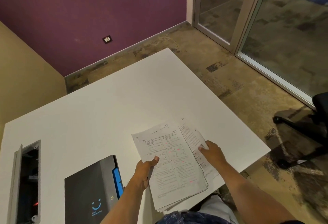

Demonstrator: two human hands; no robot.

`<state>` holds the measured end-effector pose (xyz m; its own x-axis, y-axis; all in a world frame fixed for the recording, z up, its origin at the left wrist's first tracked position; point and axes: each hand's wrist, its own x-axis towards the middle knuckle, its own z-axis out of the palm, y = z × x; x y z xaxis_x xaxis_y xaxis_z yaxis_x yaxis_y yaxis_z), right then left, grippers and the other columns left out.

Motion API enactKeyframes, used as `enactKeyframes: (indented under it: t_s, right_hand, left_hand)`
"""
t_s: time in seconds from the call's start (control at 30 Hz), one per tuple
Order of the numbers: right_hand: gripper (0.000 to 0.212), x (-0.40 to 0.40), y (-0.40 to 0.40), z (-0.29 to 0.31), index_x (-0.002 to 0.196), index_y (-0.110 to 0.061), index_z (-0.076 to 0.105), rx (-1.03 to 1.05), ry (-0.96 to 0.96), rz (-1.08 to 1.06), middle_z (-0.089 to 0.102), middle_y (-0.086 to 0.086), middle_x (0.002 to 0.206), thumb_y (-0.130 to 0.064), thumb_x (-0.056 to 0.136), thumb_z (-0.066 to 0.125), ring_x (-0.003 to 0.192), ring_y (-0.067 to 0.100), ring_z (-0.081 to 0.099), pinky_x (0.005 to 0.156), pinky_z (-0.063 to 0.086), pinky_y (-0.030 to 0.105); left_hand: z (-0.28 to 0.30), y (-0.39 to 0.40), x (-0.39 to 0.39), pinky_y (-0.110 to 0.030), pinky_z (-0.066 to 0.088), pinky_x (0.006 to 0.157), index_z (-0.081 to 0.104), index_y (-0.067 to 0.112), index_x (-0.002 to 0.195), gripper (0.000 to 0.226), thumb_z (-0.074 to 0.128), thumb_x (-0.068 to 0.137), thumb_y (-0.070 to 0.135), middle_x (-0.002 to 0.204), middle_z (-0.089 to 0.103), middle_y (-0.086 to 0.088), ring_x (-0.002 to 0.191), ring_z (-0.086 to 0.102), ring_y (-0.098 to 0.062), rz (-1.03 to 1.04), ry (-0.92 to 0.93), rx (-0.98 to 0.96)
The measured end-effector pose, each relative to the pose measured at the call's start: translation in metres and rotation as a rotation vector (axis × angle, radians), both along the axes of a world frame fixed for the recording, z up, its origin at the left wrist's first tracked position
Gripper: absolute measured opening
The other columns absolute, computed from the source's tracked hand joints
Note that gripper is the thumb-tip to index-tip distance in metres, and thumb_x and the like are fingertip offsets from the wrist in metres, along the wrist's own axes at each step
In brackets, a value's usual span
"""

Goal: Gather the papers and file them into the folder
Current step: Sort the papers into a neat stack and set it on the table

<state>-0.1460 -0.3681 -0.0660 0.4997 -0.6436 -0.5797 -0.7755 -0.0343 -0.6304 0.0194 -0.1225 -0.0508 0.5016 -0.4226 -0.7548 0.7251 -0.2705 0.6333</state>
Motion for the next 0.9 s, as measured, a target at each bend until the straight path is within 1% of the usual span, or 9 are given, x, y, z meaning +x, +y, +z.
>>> enactKeyframes:
  t_s: [0.13,0.2,0.27,0.4,0.5,0.57,0.6,0.7,0.9]
  right_hand:
    - [0.037,0.004,0.005,0.005,0.129,-0.014,0.060,0.150,-0.057,0.016,0.068,0.008,0.122,-0.039,0.104,0.050,0.110,0.028,0.065,0.097,0.056,0.044]
    - [0.037,0.006,0.007,0.008,0.135,-0.018,0.057,0.273,-0.115,-0.011,0.068,0.003,0.124,-0.039,0.106,0.049,0.109,0.021,0.065,0.090,0.056,0.035]
    - [0.032,0.007,0.009,0.015,0.134,-0.024,0.055,0.419,-0.167,-0.059,0.069,-0.007,0.112,-0.036,0.105,0.053,0.097,0.010,0.067,0.077,0.055,0.023]
    - [0.042,0.005,0.004,0.017,0.137,-0.012,0.061,0.593,-0.210,-0.186,0.074,0.012,0.117,-0.036,0.102,0.058,0.104,0.028,0.071,0.093,0.058,0.040]
    - [0.044,0.003,0.003,0.025,0.119,-0.013,0.073,0.711,-0.229,-0.285,0.080,0.014,0.097,-0.047,0.091,0.069,0.080,0.027,0.076,0.070,0.060,0.032]
    - [0.039,0.006,0.004,0.031,0.100,-0.019,0.080,0.771,-0.261,-0.280,0.081,0.008,0.084,-0.052,0.080,0.075,0.070,0.021,0.078,0.056,0.060,0.026]
    - [0.036,0.009,0.004,0.035,0.098,-0.020,0.083,0.826,-0.295,-0.268,0.081,0.009,0.090,-0.051,0.081,0.074,0.078,0.023,0.079,0.058,0.061,0.027]
    - [0.038,0.019,0.009,0.047,0.115,-0.013,0.079,0.927,-0.367,-0.192,0.075,0.016,0.121,-0.042,0.094,0.068,0.110,0.034,0.073,0.079,0.063,0.040]
    - [0.040,0.038,0.012,0.062,0.129,-0.015,0.070,0.836,-0.456,-0.029,0.073,0.015,0.126,-0.023,0.090,0.075,0.113,0.035,0.072,0.082,0.062,0.041]
  left_hand:
    - [-0.002,-0.001,-0.001,-0.068,0.049,0.099,0.058,0.010,0.137,0.047,0.067,0.092,-0.001,0.126,0.071,-0.020,0.114,0.067,-0.046,-0.002,-0.026,-0.041]
    - [-0.001,-0.001,0.000,-0.066,0.049,0.100,0.058,0.006,0.136,0.045,0.066,0.093,-0.004,0.126,0.071,-0.021,0.114,0.066,-0.047,0.009,-0.063,-0.002]
    - [0.001,0.001,0.002,-0.062,0.052,0.098,0.058,0.004,0.135,0.043,0.065,0.093,-0.005,0.126,0.070,-0.022,0.113,0.066,-0.045,0.019,-0.093,0.054]
    - [0.007,0.009,0.007,-0.057,0.057,0.092,0.055,0.007,0.135,0.042,0.057,0.096,-0.009,0.125,0.069,-0.020,0.111,0.067,-0.044,0.036,-0.072,0.095]
    - [0.015,0.012,0.009,-0.064,0.052,0.097,0.055,0.009,0.138,0.046,0.056,0.096,-0.009,0.128,0.069,-0.021,0.115,0.066,-0.046,0.002,0.005,0.022]
    - [0.023,0.011,0.008,-0.058,0.056,0.093,0.057,0.010,0.137,0.044,0.058,0.097,-0.006,0.129,0.069,-0.021,0.116,0.066,-0.045,-0.065,0.033,-0.056]
    - [0.027,0.009,0.007,-0.055,0.058,0.091,0.057,0.010,0.137,0.043,0.059,0.097,-0.003,0.130,0.069,-0.020,0.117,0.066,-0.043,-0.101,0.035,-0.084]
    - [0.035,0.000,0.007,-0.050,0.059,0.090,0.057,0.006,0.138,0.042,0.059,0.097,-0.003,0.129,0.069,-0.020,0.116,0.068,-0.040,-0.129,0.024,-0.111]
    - [0.043,-0.004,0.012,-0.052,0.058,0.091,0.060,0.004,0.134,0.038,0.062,0.096,0.000,0.125,0.072,-0.019,0.116,0.067,-0.043,-0.002,-0.028,-0.156]
